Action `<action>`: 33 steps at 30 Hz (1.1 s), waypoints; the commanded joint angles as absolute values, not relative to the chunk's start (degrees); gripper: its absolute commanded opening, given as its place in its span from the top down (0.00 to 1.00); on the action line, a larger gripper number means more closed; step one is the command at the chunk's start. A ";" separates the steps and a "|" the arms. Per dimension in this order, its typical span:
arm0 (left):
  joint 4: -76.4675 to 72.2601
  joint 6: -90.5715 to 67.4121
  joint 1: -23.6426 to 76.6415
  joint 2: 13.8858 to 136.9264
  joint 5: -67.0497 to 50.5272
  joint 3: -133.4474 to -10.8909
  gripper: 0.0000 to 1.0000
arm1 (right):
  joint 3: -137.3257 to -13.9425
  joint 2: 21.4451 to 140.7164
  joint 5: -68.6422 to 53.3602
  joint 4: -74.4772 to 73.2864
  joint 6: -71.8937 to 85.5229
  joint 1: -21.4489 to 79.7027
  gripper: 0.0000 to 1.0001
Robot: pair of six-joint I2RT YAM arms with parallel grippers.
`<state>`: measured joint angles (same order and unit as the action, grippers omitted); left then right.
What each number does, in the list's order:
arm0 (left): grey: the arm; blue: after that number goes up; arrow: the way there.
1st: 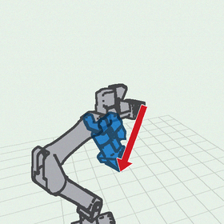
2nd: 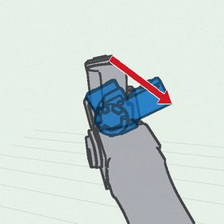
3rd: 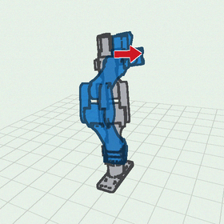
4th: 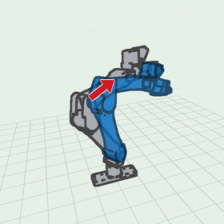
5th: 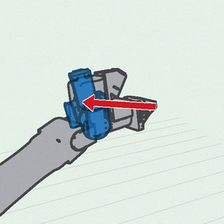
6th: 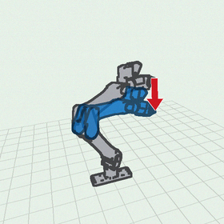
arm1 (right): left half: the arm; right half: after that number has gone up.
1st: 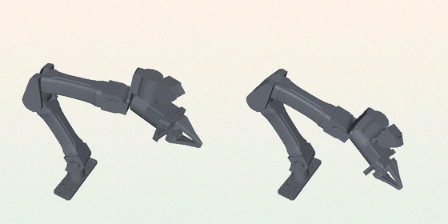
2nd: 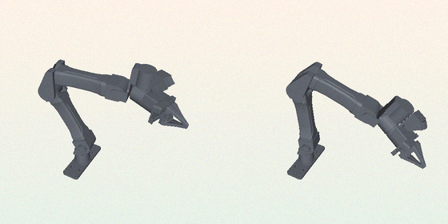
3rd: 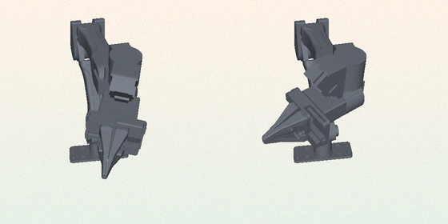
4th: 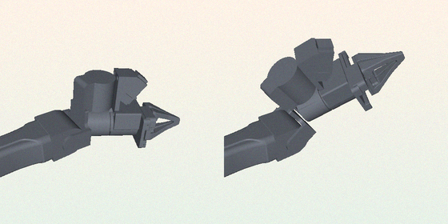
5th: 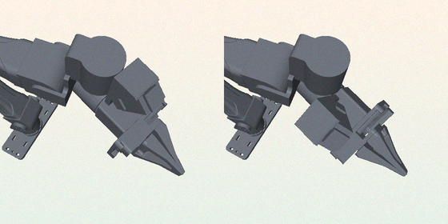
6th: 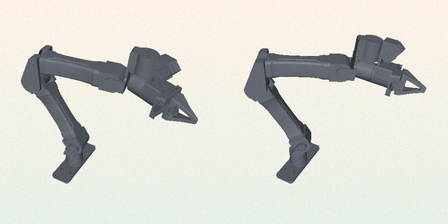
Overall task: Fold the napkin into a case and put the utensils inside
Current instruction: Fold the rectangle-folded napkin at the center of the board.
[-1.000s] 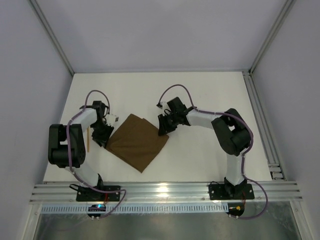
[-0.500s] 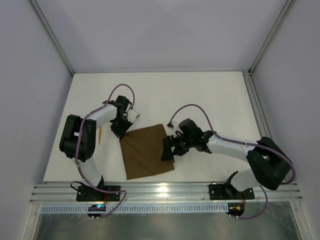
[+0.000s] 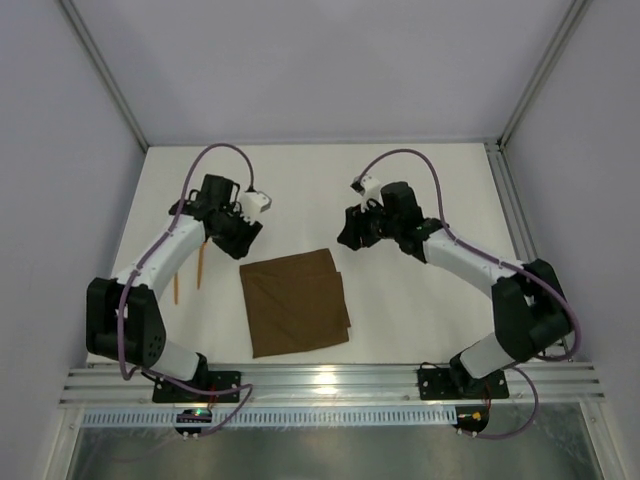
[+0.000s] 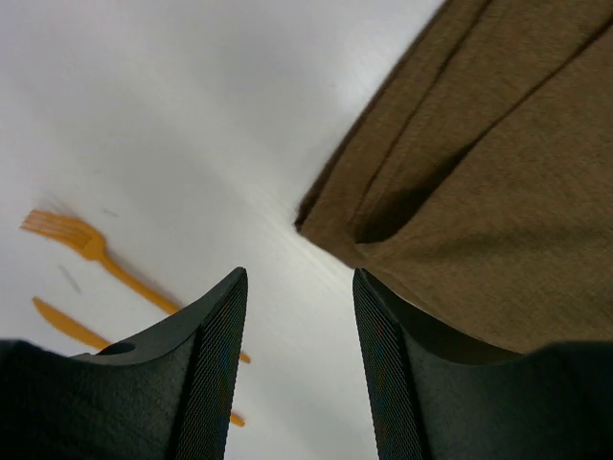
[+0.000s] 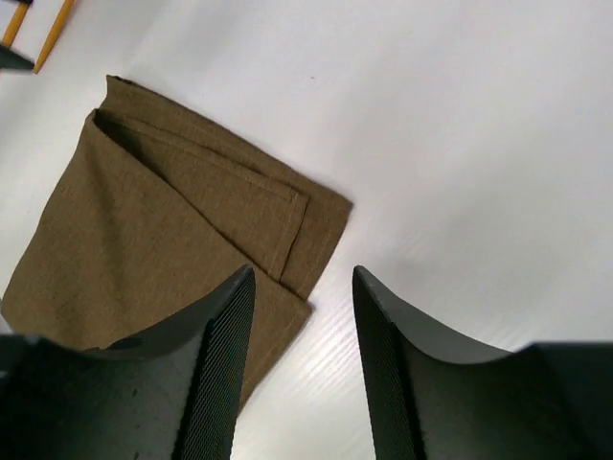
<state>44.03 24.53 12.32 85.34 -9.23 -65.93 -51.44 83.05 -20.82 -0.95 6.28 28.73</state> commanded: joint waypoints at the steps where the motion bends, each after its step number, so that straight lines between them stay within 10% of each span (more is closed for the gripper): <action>1: 44.66 25.40 15.55 85.25 -15.90 -61.90 0.49 | -60.54 92.70 -30.40 -9.96 -1.04 27.42 0.52; 19: 34.19 21.97 16.96 89.30 -15.04 -54.84 0.47 | -56.96 104.50 -30.94 -11.16 2.02 29.00 0.57; 26: 35.51 22.32 16.87 88.95 -15.91 -55.20 0.69 | -56.43 104.68 -32.69 -11.16 2.46 29.53 0.63; 33: 36.30 22.67 16.88 88.15 -15.82 -55.20 0.90 | -56.78 104.33 -32.96 -10.99 2.81 29.79 0.97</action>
